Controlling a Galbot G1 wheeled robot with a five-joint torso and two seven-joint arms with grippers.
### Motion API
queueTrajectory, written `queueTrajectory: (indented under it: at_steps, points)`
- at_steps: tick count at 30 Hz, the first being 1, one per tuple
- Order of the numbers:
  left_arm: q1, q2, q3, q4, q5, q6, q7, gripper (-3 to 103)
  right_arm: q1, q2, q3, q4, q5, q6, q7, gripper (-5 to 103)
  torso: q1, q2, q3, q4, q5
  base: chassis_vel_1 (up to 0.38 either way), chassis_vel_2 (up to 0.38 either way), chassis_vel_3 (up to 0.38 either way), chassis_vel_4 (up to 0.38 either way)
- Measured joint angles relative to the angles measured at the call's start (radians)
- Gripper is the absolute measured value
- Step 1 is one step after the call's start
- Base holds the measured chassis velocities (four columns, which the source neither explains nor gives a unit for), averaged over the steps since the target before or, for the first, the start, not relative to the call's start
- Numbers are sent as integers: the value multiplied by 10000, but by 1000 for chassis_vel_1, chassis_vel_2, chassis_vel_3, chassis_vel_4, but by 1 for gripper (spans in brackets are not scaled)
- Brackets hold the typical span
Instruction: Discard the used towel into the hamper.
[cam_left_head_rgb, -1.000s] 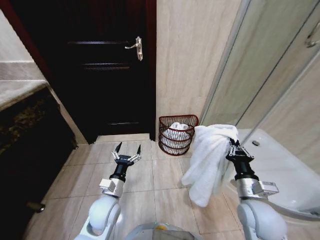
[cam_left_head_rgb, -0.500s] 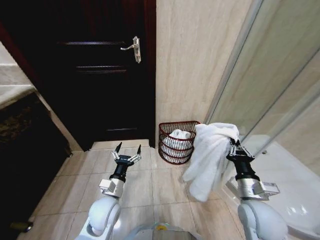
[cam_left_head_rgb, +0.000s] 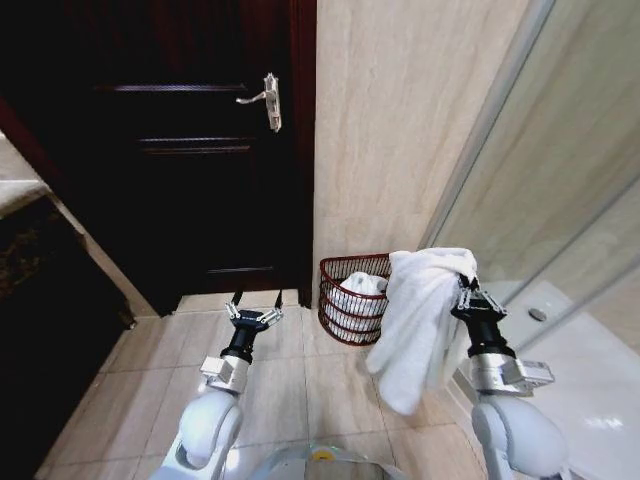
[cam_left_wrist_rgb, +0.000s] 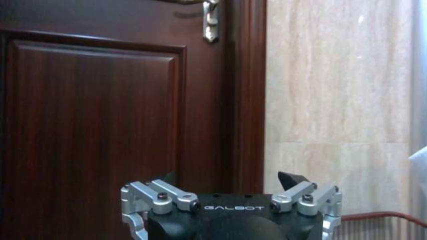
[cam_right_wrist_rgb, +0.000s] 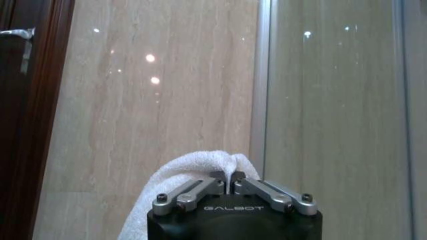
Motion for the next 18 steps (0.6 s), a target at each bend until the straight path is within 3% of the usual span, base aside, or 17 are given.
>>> queueTrajectory:
  at_steps: [5,12,18]
  points:
    - [64,-128,-257,219,43,31,-106,100,130,-93,97,66,277,-62,-66,3,-3,0,-2,-1,-1,8,-15,-10,20]
    - [386,-397,-1121,405,82,23,21,100,1090,-578,-4,348,1081,-1037,4,3,-5,1,-3,-1,0,6,-29,-12,17]
    - [769,-453,-1191,597,325,-353,321,100,3277,-1208,-242,-23,2147,-1914,258,3,-4,0,-2,-1,-1,0,0,0,0]
